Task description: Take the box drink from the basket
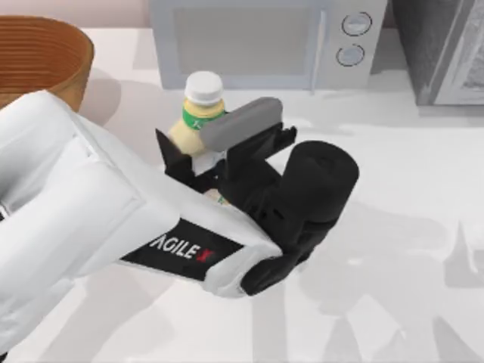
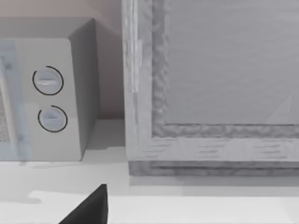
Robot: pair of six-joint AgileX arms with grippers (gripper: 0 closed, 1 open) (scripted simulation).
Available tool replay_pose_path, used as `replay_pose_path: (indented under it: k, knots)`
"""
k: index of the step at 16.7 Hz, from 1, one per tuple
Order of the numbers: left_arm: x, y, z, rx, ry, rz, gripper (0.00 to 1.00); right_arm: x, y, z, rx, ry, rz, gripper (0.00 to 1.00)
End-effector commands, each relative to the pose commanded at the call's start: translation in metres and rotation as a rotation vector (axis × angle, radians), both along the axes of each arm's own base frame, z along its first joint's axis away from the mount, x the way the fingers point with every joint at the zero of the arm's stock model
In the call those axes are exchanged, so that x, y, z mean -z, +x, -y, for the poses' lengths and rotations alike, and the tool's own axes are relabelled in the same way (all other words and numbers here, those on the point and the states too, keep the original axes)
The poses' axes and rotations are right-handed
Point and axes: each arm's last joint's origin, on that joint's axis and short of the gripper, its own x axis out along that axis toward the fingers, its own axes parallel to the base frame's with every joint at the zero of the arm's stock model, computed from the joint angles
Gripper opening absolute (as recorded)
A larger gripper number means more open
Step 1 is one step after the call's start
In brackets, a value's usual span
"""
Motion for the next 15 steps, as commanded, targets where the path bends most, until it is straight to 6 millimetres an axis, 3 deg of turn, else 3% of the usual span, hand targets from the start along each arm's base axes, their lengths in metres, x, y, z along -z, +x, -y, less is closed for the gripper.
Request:
replay_pose_path:
  k: [9,15]
  knots:
    - [0.0000,0.0000,0.0000,0.000,0.000,0.000,0.98,0.0000,0.0000,0.0000,0.000,0.000,0.000,1.00]
    - [0.0000,0.0000,0.0000,0.000,0.000,0.000,1.00,0.0000,0.0000,0.0000,0.000,0.000,0.000,1.00]
